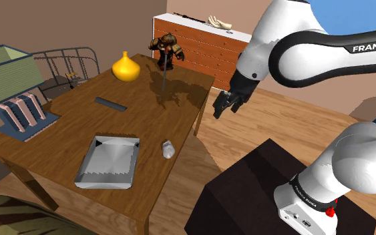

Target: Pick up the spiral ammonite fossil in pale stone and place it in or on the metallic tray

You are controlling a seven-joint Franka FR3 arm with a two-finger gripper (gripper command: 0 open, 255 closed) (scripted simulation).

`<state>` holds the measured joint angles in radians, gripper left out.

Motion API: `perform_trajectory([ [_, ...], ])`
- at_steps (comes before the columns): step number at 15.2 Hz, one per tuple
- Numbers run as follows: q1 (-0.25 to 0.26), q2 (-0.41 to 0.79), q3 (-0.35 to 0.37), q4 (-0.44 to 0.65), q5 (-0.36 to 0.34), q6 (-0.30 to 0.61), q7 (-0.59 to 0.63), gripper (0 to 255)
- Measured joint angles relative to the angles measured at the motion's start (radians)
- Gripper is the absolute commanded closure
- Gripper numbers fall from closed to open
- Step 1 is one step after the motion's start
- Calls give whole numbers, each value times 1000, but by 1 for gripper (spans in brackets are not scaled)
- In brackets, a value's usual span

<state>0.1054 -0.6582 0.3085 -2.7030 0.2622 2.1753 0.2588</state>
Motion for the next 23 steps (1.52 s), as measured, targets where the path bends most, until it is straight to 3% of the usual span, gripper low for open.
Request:
perform_trajectory([
  [6, -19, 203, 162, -3, -26, 252, 134, 0],
  [10, -90, 373, 301, 32, -139, 407, 289, 0],
  [12, -154, 469, 380, 63, -257, 469, 407, 0],
  [13, -196, 531, 426, 85, -349, 499, 493, 0],
  [16, -259, 716, 478, 163, -697, 526, 793, 0],
  [18, -207, 829, 432, 220, -932, 516, 991, 0],
  [19, -185, 863, 407, 239, -996, 514, 1040, 0],
  [23, -129, 948, 336, 277, -1142, 523, 1151, 0],
])
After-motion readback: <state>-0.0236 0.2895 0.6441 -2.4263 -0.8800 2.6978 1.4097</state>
